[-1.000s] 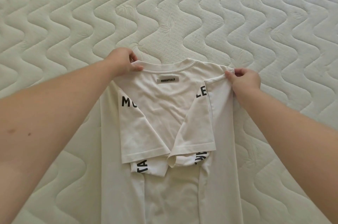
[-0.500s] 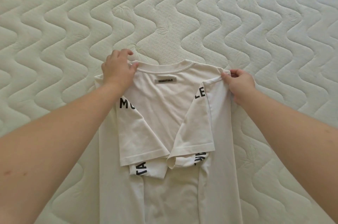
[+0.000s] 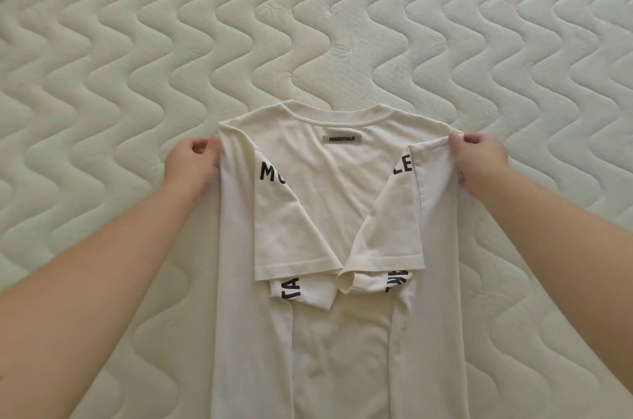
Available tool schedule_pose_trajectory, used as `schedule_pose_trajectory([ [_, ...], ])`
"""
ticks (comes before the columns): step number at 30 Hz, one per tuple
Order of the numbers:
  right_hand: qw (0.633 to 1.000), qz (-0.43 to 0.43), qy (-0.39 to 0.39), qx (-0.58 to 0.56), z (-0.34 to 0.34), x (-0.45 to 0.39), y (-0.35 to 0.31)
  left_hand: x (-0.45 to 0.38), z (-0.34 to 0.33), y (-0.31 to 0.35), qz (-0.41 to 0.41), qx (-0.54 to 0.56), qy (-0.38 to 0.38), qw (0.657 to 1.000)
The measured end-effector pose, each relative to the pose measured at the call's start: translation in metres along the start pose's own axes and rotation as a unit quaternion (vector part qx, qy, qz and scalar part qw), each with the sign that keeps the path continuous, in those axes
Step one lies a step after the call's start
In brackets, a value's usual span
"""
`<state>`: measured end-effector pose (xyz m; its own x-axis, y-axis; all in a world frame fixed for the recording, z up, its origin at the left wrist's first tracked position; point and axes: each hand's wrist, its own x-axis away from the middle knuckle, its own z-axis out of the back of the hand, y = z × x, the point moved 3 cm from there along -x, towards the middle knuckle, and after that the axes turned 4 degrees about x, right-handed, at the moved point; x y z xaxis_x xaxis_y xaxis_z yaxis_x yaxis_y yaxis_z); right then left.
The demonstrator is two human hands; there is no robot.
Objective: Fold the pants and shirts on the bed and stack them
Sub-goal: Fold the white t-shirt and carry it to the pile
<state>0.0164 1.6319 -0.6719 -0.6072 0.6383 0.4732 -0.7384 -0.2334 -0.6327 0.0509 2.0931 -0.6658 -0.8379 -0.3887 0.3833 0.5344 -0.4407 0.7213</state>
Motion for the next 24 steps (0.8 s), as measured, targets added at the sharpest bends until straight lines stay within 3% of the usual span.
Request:
schedule_pose_trajectory([
  [3,1.000,-0.009,0.003,0.018,0.001,0.000,-0.007,-0.025,-0.003,0.020,0.041,0.037,-0.049,0.997],
  [7,1.000,0.000,0.020,0.014,0.003,-0.001,-0.007,-0.039,-0.015,0.038,0.022,0.022,-0.088,0.996],
  [12,0.998,0.019,0.053,0.006,0.013,0.001,-0.002,-0.047,-0.001,0.027,-0.035,-0.067,-0.029,0.997],
  [16,0.996,0.057,0.063,0.028,0.013,0.000,0.001,-0.040,-0.006,0.023,-0.080,-0.074,-0.005,0.994],
  [20,0.999,0.049,0.014,0.019,0.016,0.003,0.000,-0.032,-0.006,0.016,-0.019,0.022,-0.041,0.999],
  [24,0.988,0.039,-0.084,0.120,0.023,0.017,0.010,-0.019,-0.004,0.005,0.045,0.032,-0.160,0.986],
])
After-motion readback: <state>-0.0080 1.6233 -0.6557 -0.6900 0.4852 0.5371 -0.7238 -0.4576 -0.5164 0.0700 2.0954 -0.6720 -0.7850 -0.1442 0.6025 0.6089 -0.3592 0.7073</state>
